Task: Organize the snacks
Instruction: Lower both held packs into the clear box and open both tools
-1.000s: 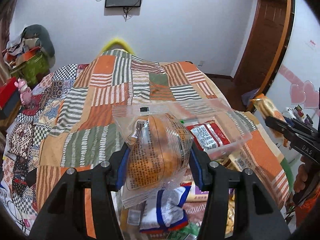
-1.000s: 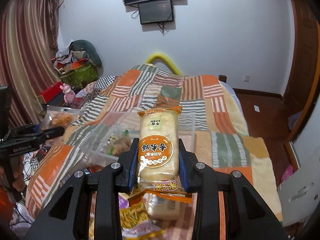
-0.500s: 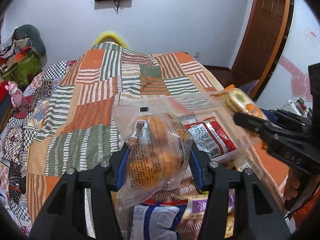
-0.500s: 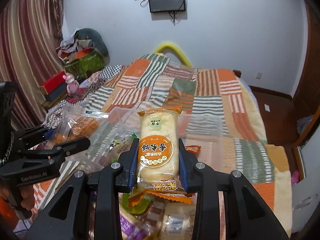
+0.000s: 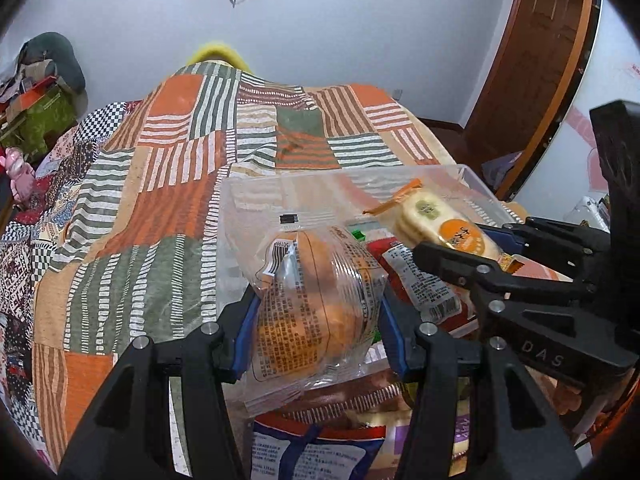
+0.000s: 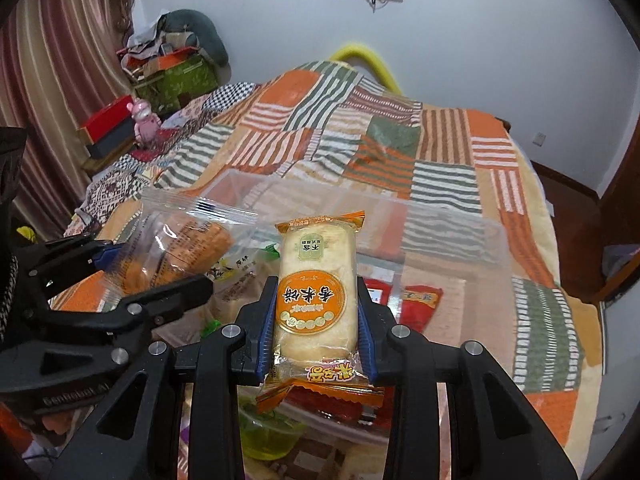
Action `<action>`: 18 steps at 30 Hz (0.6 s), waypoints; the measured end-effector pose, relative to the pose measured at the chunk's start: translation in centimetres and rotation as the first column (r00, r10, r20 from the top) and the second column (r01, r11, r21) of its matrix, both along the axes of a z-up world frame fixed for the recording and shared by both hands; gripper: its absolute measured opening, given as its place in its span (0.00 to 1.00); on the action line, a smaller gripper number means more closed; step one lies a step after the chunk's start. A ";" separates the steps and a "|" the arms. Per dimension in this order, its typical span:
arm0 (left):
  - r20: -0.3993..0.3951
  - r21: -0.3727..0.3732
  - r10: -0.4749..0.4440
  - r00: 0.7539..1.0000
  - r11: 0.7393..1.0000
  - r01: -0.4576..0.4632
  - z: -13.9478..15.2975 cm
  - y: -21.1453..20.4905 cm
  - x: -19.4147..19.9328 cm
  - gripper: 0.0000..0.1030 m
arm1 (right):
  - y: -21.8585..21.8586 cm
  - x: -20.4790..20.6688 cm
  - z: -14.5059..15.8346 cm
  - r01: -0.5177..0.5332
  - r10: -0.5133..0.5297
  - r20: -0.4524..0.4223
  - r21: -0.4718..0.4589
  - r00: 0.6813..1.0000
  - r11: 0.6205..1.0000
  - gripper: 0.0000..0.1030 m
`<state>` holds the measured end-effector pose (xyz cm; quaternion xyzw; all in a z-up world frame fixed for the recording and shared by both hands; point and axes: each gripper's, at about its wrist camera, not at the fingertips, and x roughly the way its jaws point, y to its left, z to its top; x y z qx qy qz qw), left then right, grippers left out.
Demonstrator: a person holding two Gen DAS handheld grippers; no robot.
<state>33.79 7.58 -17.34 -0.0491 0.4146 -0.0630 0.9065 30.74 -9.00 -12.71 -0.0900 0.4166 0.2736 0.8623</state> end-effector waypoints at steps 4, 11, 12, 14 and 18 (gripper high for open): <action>-0.005 0.012 0.007 1.000 1.000 -0.007 -0.3 0.0 0.1 0.52 | 0.3 0.1 -0.4 -0.011 0.011 -0.028 -0.005 1.000 1.000 0.31; 0.005 -0.010 0.007 1.000 1.000 -0.007 0.8 0.4 -1.0 0.60 | -0.9 -0.4 0.4 0.014 -0.013 -0.022 0.015 1.000 1.000 0.52; 0.017 -0.010 0.011 1.000 1.000 -0.011 1.3 0.6 -1.3 0.62 | -0.9 -0.6 0.6 0.015 -0.014 -0.008 0.012 1.000 1.000 0.54; 0.028 -0.014 0.015 1.000 1.000 -0.015 1.9 0.8 -1.8 0.63 | -1.1 -1.1 1.2 0.016 -0.016 0.023 0.001 1.000 1.000 0.55; 0.048 -0.008 0.018 0.999 1.000 -0.018 3.4 1.3 -3.2 0.66 | -2.1 -2.4 2.8 0.024 -0.024 0.076 0.000 0.997 1.000 0.58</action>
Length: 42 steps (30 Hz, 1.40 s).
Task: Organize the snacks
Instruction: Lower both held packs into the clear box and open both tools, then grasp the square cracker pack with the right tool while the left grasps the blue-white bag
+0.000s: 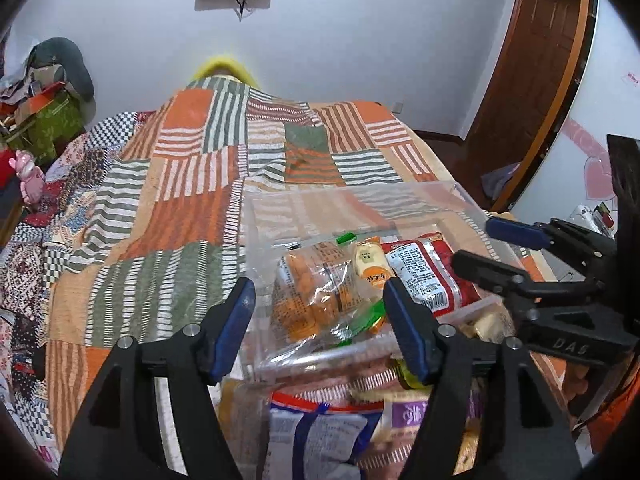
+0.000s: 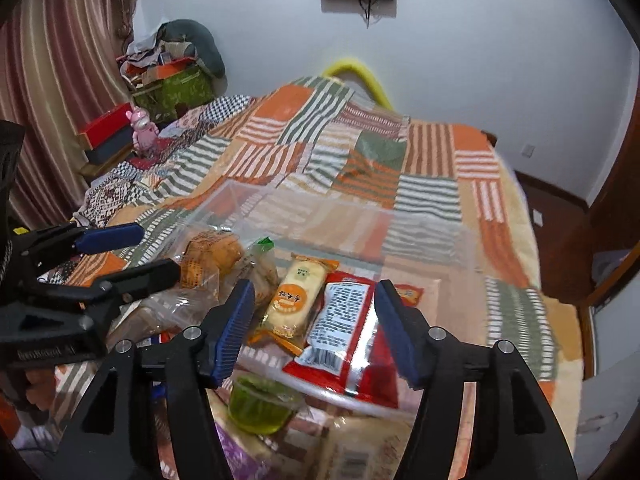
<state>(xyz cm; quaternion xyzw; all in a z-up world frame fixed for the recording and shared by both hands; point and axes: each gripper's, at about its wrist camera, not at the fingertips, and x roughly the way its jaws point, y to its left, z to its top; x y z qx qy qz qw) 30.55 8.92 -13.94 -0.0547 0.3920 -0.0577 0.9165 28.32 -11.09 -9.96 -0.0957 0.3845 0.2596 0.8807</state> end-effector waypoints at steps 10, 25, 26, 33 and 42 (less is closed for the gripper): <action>0.002 0.046 0.013 1.000 0.999 -0.013 1.3 1.0 -4.8 0.75 | -3.0 -3.3 1.7 0.034 -0.034 0.061 0.003 0.998 0.999 0.59; -0.144 0.036 0.005 0.990 0.999 0.001 -3.7 0.6 -8.3 0.75 | -6.9 -6.0 -1.2 0.101 -0.102 -0.028 -0.023 0.994 0.995 0.60; -0.150 0.028 0.000 0.989 1.000 0.004 -3.9 0.5 -8.3 0.75 | -7.1 -6.1 -1.4 0.106 -0.106 -0.036 -0.023 0.994 0.994 0.60; -0.198 0.015 -0.035 0.980 0.999 0.039 -6.1 -1.4 -8.4 0.75 | -7.7 -6.6 -3.9 0.114 -0.118 -0.087 -0.052 0.989 0.992 0.60; -0.255 0.010 -0.007 0.967 1.000 0.010 -8.8 -0.9 -7.2 0.75 | -6.8 -5.4 -5.8 0.098 -0.101 -0.157 -0.024 0.982 0.995 0.60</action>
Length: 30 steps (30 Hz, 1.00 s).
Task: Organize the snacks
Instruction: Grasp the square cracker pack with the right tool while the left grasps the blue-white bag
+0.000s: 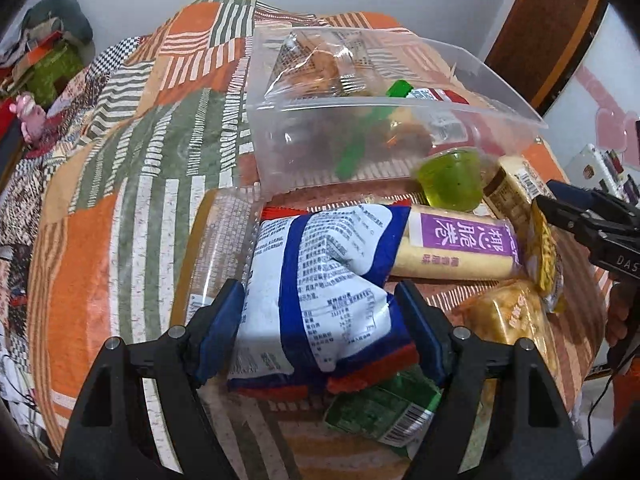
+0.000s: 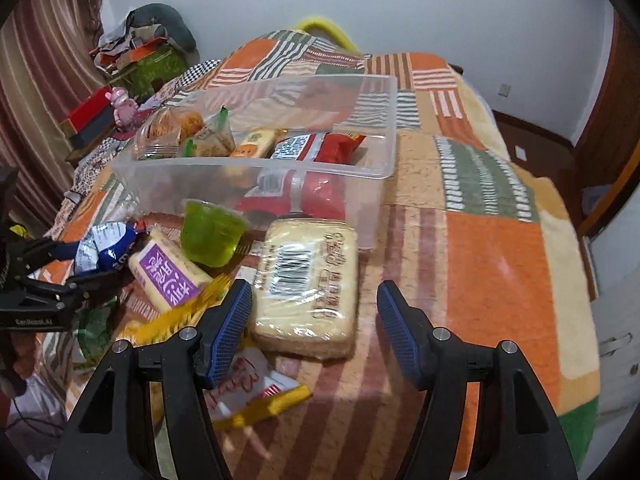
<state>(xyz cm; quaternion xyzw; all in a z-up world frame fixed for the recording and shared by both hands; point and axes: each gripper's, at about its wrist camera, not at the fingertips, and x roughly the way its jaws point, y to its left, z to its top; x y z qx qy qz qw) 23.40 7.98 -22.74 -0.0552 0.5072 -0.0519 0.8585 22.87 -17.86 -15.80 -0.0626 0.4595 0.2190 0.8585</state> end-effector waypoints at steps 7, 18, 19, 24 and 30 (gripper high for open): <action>0.002 -0.002 0.003 1.000 1.000 -0.003 -1.2 -0.2 0.6 0.63 | 1.6 0.5 -1.5 -0.026 0.025 -0.019 -0.041 1.000 0.999 0.60; 0.046 -0.028 0.011 0.999 1.000 -0.010 -0.2 0.1 -0.4 0.54 | 0.8 0.1 -0.8 -0.009 0.009 0.001 -0.014 1.000 1.000 0.52; 0.055 -0.025 0.012 0.998 1.000 -0.011 0.2 0.1 -0.5 0.54 | 0.6 0.0 -0.7 -0.005 0.005 0.004 -0.008 1.000 1.000 0.52; 0.112 -0.031 0.019 0.994 0.999 -0.016 2.6 0.3 -1.5 0.54 | 0.0 -0.7 0.3 0.006 -0.006 0.022 0.005 1.000 1.000 0.52; 0.152 -0.043 0.036 0.988 0.999 -0.030 5.0 0.5 -1.2 0.54 | -0.5 -1.5 2.8 0.017 -0.019 0.084 0.029 0.996 0.999 0.52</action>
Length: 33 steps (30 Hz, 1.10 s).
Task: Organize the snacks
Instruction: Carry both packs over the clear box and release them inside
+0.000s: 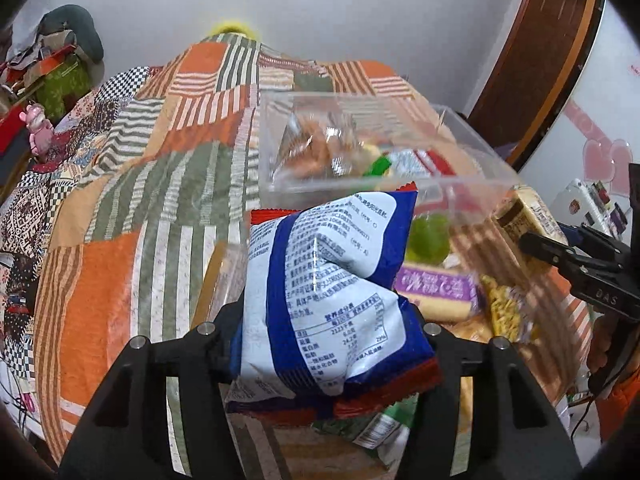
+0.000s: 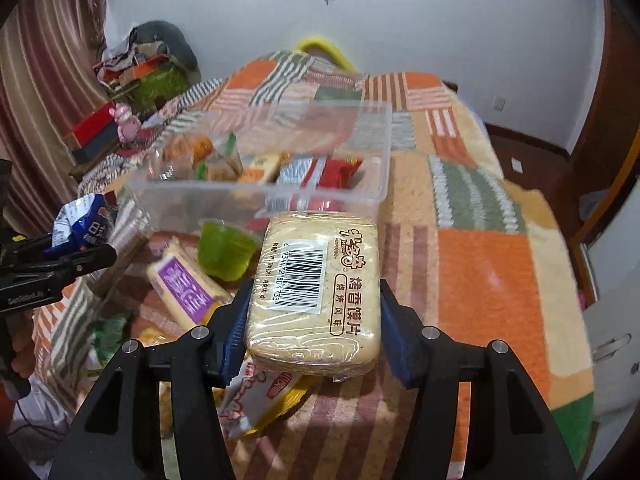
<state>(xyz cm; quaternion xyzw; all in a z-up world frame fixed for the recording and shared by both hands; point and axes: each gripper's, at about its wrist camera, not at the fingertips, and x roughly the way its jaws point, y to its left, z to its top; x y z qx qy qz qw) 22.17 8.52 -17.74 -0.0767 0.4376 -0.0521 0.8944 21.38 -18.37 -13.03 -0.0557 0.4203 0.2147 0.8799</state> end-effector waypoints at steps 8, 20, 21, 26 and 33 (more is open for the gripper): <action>0.101 -0.011 -0.005 0.995 1.000 0.006 3.9 -0.6 0.6 0.54 | -0.2 0.3 3.5 0.017 -0.022 0.105 0.048 0.994 0.999 0.52; 0.187 -0.031 -0.021 0.982 0.999 0.028 6.7 -2.8 4.5 0.54 | 0.5 2.6 5.5 0.029 -0.043 0.173 0.084 0.984 0.996 0.52; 0.186 -0.039 -0.024 0.982 0.999 0.032 6.7 -3.1 5.0 0.54 | 0.5 2.8 5.6 0.030 -0.046 0.178 0.088 0.983 0.996 0.52; 0.182 -0.043 -0.046 0.982 0.998 0.055 6.6 -4.3 6.9 0.54 | 0.7 3.6 5.7 0.030 -0.048 0.190 0.097 0.981 0.995 0.52; 0.152 -0.063 -0.070 0.986 0.995 0.080 5.4 -5.4 9.8 0.54 | 1.7 5.2 4.7 0.026 -0.039 0.184 0.070 0.982 0.997 0.52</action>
